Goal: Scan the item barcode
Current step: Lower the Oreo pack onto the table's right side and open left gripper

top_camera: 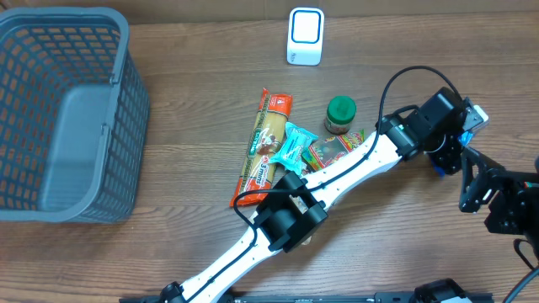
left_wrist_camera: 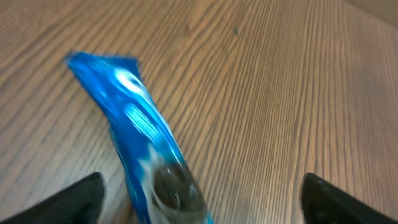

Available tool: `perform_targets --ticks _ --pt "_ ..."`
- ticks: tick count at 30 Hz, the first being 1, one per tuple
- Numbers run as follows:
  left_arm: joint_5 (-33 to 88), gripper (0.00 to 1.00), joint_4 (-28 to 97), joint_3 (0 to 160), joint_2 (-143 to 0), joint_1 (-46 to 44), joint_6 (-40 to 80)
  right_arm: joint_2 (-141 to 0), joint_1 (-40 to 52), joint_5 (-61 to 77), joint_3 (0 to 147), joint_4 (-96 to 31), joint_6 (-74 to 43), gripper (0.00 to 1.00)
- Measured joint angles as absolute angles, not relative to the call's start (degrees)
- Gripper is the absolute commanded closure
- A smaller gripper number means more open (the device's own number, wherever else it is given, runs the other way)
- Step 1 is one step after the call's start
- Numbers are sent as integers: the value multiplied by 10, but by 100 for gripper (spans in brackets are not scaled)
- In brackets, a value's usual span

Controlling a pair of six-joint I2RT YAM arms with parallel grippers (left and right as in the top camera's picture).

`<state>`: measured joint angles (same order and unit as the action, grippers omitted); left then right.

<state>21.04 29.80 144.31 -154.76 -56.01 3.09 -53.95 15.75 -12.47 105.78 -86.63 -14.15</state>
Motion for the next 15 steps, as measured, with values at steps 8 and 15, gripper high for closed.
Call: perform_targets --ticks 8,15 --pt "208 0 351 1443 -1544 -551 31 -539 157 -243 1051 -962 -278 0" --pt "149 6 464 1443 -1451 -493 29 -539 157 -315 982 -970 -388 0"
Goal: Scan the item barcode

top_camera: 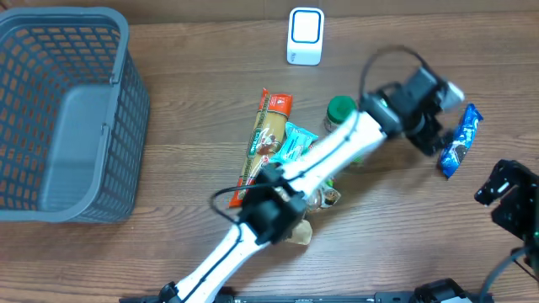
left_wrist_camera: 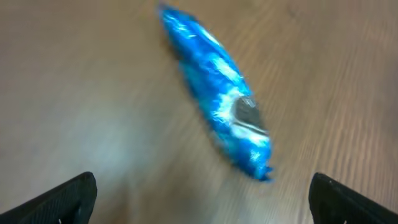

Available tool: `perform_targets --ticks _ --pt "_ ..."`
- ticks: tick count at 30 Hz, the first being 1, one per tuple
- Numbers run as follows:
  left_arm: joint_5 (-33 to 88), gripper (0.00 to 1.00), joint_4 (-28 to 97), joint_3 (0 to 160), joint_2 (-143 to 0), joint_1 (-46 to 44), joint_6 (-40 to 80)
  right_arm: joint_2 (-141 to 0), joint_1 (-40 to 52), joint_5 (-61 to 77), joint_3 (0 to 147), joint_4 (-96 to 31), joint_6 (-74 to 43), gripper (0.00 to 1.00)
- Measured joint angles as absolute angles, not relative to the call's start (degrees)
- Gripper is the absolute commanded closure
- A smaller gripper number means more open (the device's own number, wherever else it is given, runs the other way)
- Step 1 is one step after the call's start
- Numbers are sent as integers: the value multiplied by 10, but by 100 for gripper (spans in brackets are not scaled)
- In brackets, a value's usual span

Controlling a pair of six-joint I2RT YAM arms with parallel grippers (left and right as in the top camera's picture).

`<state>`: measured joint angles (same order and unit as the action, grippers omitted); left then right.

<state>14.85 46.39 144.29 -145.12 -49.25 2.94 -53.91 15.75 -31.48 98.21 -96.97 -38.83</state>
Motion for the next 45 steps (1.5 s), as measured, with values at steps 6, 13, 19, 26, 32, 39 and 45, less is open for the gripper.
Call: perform_targets --ticks 6,13,19,26,32,39,45 --pt "67 18 600 1447 -1284 -433 24 -539 157 -333 961 -941 -420 0" --pt "58 24 750 1456 -1183 -387 11 -536 157 -339 861 -850 -427 0" --pt "77 27 842 1455 -1172 -346 -1 -552 157 -324 714 -698 -399 19" --pt "59 27 911 1454 -1134 -330 -15 -669 58 -236 640 -592 -351 94" --pt "17 26 950 1454 -1057 -322 -19 -772 -64 -93 639 -507 -299 96" --pt "15 27 956 1408 -982 -272 -32 -860 -87 -5 639 -437 -269 96" --pt "15 27 900 1282 -944 -248 -34 -920 -89 15 639 -405 -257 96"
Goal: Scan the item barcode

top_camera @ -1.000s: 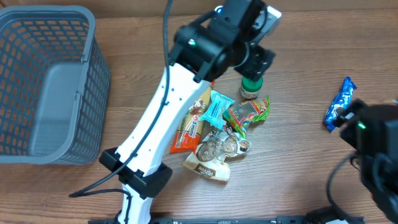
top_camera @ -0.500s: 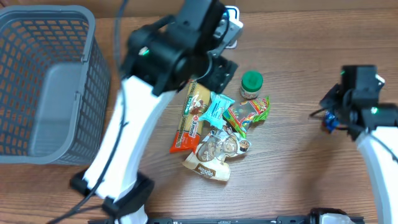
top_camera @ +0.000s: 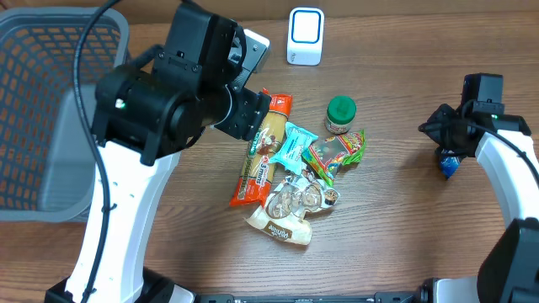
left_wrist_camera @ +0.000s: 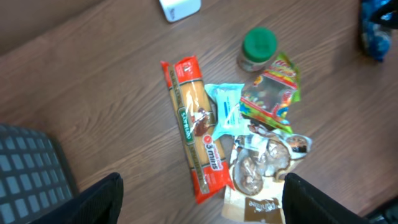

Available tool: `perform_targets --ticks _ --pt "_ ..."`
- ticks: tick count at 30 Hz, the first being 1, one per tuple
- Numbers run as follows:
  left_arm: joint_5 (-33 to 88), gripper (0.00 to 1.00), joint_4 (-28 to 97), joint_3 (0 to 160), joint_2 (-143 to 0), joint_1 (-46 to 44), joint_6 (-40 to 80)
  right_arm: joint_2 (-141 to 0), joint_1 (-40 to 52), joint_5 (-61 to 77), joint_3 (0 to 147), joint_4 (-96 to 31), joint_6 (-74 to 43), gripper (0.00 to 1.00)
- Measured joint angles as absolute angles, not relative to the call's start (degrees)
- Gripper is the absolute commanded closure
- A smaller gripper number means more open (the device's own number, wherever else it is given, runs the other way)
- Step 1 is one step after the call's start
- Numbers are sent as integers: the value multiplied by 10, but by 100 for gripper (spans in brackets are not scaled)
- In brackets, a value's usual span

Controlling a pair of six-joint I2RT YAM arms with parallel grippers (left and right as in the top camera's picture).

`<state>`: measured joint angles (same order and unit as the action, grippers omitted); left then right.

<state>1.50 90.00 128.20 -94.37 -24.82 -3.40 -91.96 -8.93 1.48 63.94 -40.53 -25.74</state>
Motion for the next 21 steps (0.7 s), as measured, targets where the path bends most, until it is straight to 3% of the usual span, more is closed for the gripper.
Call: perform_targets --ticks 11,21 --pt "26 26 761 1016 -820 -199 -34 -969 -133 24 631 -361 -254 96" --pt "34 25 737 955 -772 -197 -33 -1037 -142 43 613 -336 -243 96"
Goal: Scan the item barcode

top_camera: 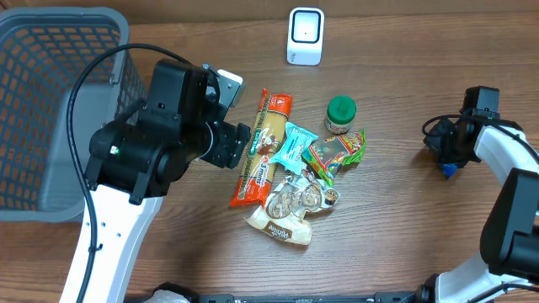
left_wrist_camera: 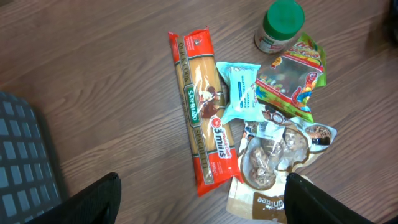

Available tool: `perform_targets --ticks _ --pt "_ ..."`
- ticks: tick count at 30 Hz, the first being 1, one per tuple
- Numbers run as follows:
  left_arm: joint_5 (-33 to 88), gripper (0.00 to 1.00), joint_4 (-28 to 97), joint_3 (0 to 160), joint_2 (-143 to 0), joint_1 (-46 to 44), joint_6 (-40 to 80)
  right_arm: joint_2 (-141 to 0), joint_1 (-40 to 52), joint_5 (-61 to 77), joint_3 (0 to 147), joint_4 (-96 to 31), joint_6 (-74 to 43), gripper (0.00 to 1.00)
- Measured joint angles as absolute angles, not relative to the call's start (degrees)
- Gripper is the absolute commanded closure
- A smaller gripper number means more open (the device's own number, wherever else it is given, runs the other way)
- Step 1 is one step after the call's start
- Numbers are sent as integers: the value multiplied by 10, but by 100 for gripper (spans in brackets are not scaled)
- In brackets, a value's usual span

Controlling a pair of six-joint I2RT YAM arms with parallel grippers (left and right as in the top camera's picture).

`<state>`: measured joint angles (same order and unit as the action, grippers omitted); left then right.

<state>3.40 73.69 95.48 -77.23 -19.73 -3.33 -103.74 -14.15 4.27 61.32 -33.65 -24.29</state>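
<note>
The white barcode scanner [top_camera: 305,36] stands at the back middle of the table. A blue snack packet [top_camera: 449,168] lies at the right, mostly hidden under my right gripper [top_camera: 453,150]; whether its jaws are closed on the packet cannot be made out. My left arm [top_camera: 168,126] hangs high over the left of the table. In the left wrist view the left gripper [left_wrist_camera: 200,183] is wide open and holds nothing. Below it lie a red pasta packet [left_wrist_camera: 202,124] and a brown cookie bag [left_wrist_camera: 267,168].
A grey basket [top_camera: 34,50] fills the left side. The middle pile also holds a light-blue packet [top_camera: 290,145], a green-lidded jar [top_camera: 340,114] and a colourful candy bag [top_camera: 335,151]. The right arm's cable loops near the packet.
My left arm has shifted a little toward the front and sits lower over the pile. The right gripper stays over the blue packet, its wrist slightly turned.
My left gripper was open right over the blue packet at the table's right side. Then it stood back from the packet, which lay on the wood. Later the left arm was over the left side and the right gripper sat on the packet, as now.
</note>
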Motion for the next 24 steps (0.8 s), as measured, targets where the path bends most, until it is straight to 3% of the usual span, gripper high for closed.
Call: perform_targets --ticks 24 --pt "37 23 737 952 -771 -197 -31 -1037 -307 11 588 -248 -250 96"
